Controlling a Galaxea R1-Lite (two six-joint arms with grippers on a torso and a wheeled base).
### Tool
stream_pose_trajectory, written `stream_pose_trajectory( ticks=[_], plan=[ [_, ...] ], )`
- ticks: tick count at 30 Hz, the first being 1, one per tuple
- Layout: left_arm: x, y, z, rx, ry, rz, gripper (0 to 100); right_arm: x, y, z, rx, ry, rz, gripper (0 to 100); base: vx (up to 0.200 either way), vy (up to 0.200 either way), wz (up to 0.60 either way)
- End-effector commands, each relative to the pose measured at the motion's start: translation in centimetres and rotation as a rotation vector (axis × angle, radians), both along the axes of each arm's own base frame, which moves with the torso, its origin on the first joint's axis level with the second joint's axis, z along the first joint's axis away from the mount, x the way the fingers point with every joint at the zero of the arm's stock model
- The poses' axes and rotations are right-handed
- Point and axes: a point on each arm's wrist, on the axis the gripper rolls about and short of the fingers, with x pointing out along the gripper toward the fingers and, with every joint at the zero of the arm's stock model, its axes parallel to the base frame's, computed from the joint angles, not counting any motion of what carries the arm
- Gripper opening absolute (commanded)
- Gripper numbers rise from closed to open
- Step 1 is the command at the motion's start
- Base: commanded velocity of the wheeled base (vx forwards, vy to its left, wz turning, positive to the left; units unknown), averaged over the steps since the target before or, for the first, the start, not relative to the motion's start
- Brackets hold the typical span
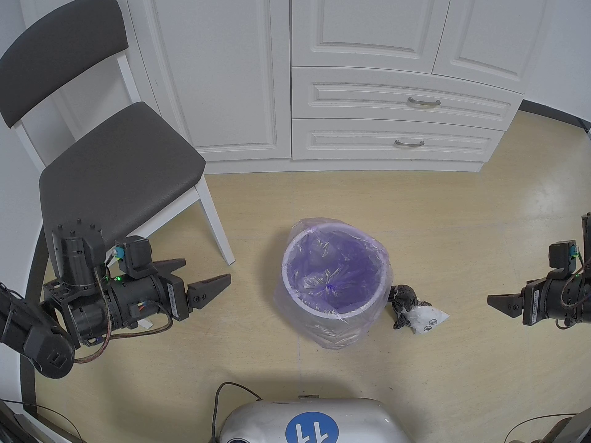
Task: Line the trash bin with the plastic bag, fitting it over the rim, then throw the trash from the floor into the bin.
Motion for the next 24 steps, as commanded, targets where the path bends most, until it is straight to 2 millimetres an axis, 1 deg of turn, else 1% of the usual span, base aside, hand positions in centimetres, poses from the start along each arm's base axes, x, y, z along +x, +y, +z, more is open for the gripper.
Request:
stream_pose_trajectory(
  ticks=[1,6,9,12,16,19,21,22,23,24],
  plan=[
    [-0.6,-0.2,-1.1,-0.013,0.068,-0.003,100,-0.2,0.0,0.0,0.004,-0.007,0.0,100,0.0,0.0,0.0],
    [-1.4,-0.2,-1.9,0.005,0.104,-0.009,100,-0.5,-0.1,0.3,0.006,-0.02,-0.003,100,0.0,0.0,0.0],
    [-1.9,0.0,-2.6,0.016,0.133,-0.007,100,-0.3,-0.1,0.6,0.009,-0.024,-0.008,100,0.0,0.0,0.0],
    [-1.6,-0.1,-2.9,0.025,0.142,0.003,100,0.1,0.0,1.1,0.017,-0.032,-0.013,100,0.0,0.0,0.0],
    [-1.3,-0.1,-2.0,0.037,0.094,0.068,100,1.6,0.4,2.4,0.053,0.013,-0.046,100,0.0,0.0,0.0],
    [-1.4,-0.1,-1.6,0.031,0.076,0.067,100,2.7,0.7,3.3,0.066,0.032,-0.055,100,0.0,0.0,0.0],
    [-1.5,-0.2,-1.6,0.029,0.073,0.064,100,3.0,0.7,3.5,0.066,0.032,-0.055,100,0.0,0.0,0.0],
    [-1.7,-0.6,-1.2,0.024,0.061,0.047,100,4.2,1.0,4.3,0.063,0.014,-0.053,100,0.0,0.0,0.0],
    [-1.7,-0.6,-1.2,0.024,0.061,0.047,100,4.2,1.0,4.3,0.063,0.014,-0.053,100,0.0,0.0,0.0],
    [-1.7,-0.9,-0.8,0.016,0.047,0.037,100,5.3,1.3,5.1,0.053,-0.001,-0.043,100,0.0,0.0,0.0]
  ],
)
